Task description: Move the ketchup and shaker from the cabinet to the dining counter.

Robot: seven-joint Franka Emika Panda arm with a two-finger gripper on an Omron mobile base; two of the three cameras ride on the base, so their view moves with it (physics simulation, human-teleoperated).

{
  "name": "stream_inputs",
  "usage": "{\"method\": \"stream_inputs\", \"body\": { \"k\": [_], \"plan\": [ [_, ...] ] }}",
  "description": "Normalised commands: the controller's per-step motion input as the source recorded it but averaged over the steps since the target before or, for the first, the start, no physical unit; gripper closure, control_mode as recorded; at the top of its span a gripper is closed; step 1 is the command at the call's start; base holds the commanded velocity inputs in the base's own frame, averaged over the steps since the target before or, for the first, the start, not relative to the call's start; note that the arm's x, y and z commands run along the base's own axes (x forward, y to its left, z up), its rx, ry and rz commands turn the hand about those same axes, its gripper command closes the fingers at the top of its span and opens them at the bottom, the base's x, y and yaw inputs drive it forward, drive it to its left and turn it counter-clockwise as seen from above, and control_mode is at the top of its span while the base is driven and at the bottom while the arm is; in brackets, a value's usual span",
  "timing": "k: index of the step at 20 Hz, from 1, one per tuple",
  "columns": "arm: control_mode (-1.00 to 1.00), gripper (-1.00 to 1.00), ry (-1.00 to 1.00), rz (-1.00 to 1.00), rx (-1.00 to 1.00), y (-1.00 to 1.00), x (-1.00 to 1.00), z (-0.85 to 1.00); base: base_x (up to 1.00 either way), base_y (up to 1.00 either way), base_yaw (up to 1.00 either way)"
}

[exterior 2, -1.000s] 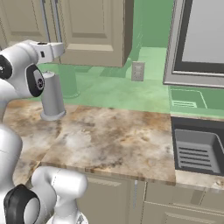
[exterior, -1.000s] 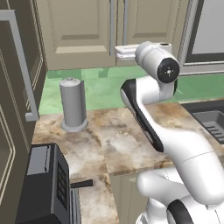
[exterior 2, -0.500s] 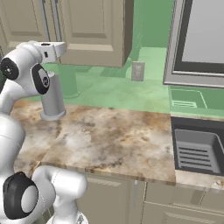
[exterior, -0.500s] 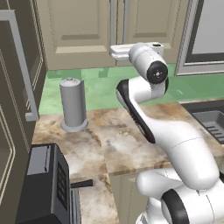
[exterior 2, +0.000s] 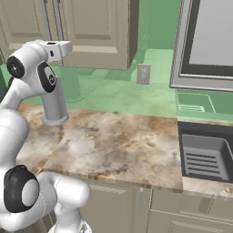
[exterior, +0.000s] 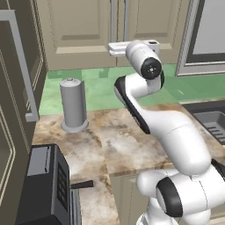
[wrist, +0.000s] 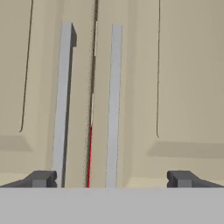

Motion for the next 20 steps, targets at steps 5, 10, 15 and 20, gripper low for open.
{"method": "stream_inputs", "body": {
  "k": [5, 10, 15, 20],
  "plan": [
    [-1.00, -1.00, 0.00, 0.00, 0.00, 0.00, 0.35, 0.00, 0.00, 0.00, 0.00],
    [-1.00, -1.00, 0.00, 0.00, 0.00, -0.01, 0.41, 0.00, 0.00, 0.00, 0.00],
    [-1.00, -1.00, 0.00, 0.00, 0.00, 0.02, 0.40, 0.00, 0.00, 0.00, 0.00],
    [-1.00, -1.00, 0.00, 0.00, 0.00, 0.03, 0.43, -0.02, 0.00, 0.00, 0.00]
  ]
}}
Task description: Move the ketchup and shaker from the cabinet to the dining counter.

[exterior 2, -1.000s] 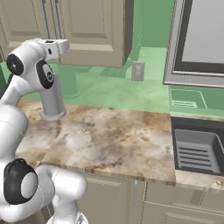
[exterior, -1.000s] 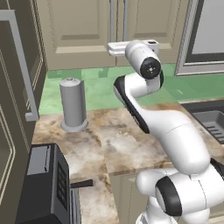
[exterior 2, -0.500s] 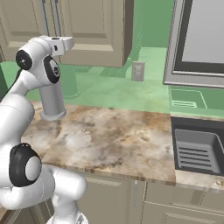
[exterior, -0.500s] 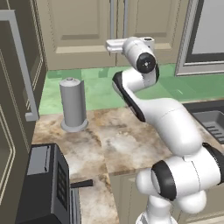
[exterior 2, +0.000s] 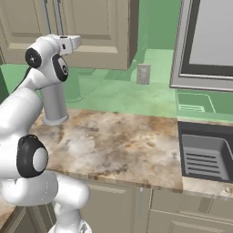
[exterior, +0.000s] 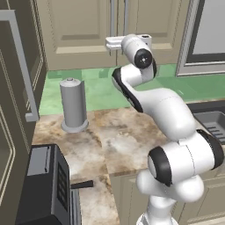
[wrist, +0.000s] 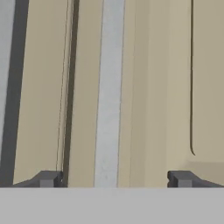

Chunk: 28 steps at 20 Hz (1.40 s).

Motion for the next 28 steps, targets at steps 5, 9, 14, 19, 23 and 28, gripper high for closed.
{"method": "stream_inputs", "body": {
  "k": [5, 9, 14, 19, 23, 28],
  "plan": [
    [-1.00, -1.00, 0.00, 0.00, 0.00, 0.10, 0.50, -0.08, 0.00, 0.00, 0.00],
    [-1.00, 1.00, 0.00, 0.00, 0.00, 0.17, 0.48, -0.16, 0.00, 0.00, 0.00],
    [-1.00, 1.00, 0.00, 0.00, -0.01, 0.22, 0.35, -0.17, 0.00, 0.00, 0.00],
    [-1.00, 1.00, 0.02, 0.00, -0.04, 0.01, 0.00, -0.13, 0.00, 0.00, 0.00],
    [-1.00, 1.00, 0.06, 0.00, 0.00, -0.06, 0.00, -0.25, 0.00, 0.00, 0.00],
    [-1.00, 1.00, 0.10, 0.00, 0.00, -0.34, -0.05, -0.08, 0.00, 0.00, 0.00]
  ]
}}
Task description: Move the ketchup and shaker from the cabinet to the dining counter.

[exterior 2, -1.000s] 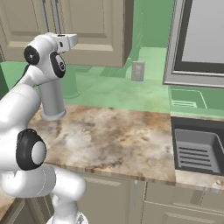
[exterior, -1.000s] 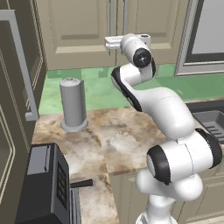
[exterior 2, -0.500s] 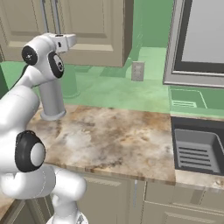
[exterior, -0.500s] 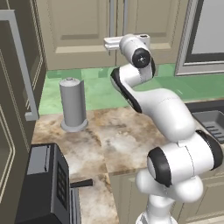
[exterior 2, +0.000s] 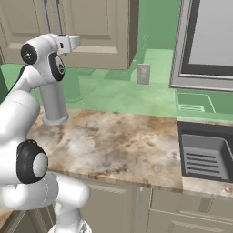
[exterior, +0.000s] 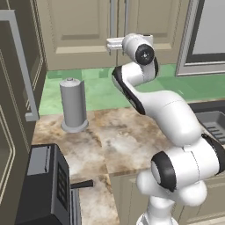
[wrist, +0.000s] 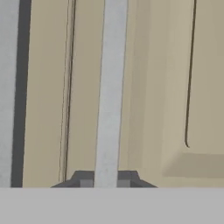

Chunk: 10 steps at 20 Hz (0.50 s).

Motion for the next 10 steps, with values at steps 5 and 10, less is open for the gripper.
{"method": "stream_inputs", "body": {
  "k": [5, 10],
  "plan": [
    [-1.00, 1.00, 0.01, -0.03, 0.00, -0.61, -0.38, 0.00, 0.00, 0.00, 0.00],
    [-1.00, 1.00, -0.01, -0.10, 0.00, -0.84, -0.69, 0.00, 0.00, 0.00, 0.00]
  ]
}}
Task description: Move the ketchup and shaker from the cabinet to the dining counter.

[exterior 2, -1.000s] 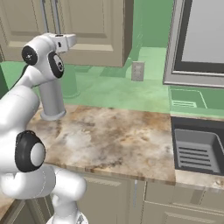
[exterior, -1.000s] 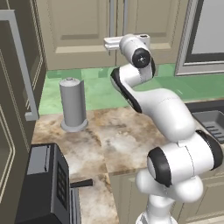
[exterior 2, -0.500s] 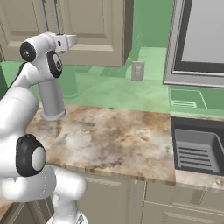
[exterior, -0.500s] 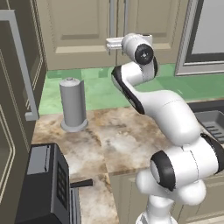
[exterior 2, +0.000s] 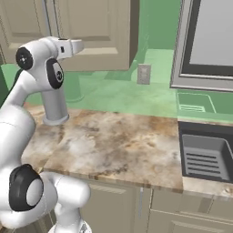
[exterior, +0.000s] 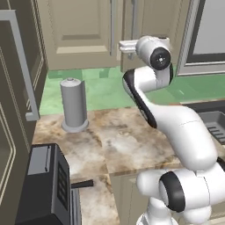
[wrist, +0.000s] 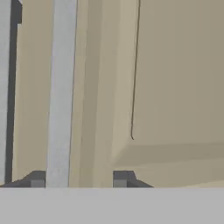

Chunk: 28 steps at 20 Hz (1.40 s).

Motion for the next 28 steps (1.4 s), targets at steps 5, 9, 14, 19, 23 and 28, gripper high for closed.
{"method": "stream_inputs", "body": {
  "k": [5, 9, 14, 19, 23, 28],
  "plan": [
    [-1.00, 1.00, -0.01, -0.16, 0.00, -0.94, -0.82, 0.02, 0.00, 0.00, 0.00],
    [-1.00, 1.00, 0.00, -0.18, 0.00, -1.00, -0.82, 0.00, 0.00, 0.00, 0.00],
    [-1.00, 1.00, 0.00, -0.17, 0.00, -1.00, -0.74, 0.00, 0.00, 0.00, 0.00],
    [-1.00, -1.00, 0.01, -0.13, 0.00, -0.80, -0.39, 0.00, 0.00, 0.00, 0.00],
    [-1.00, -1.00, -0.14, 0.00, 0.00, -0.11, -0.75, -0.06, 0.00, 0.00, 0.00],
    [-1.00, -1.00, -0.25, 0.00, -0.02, 0.15, -0.98, 0.19, 0.00, 0.00, 0.00]
  ]
}}
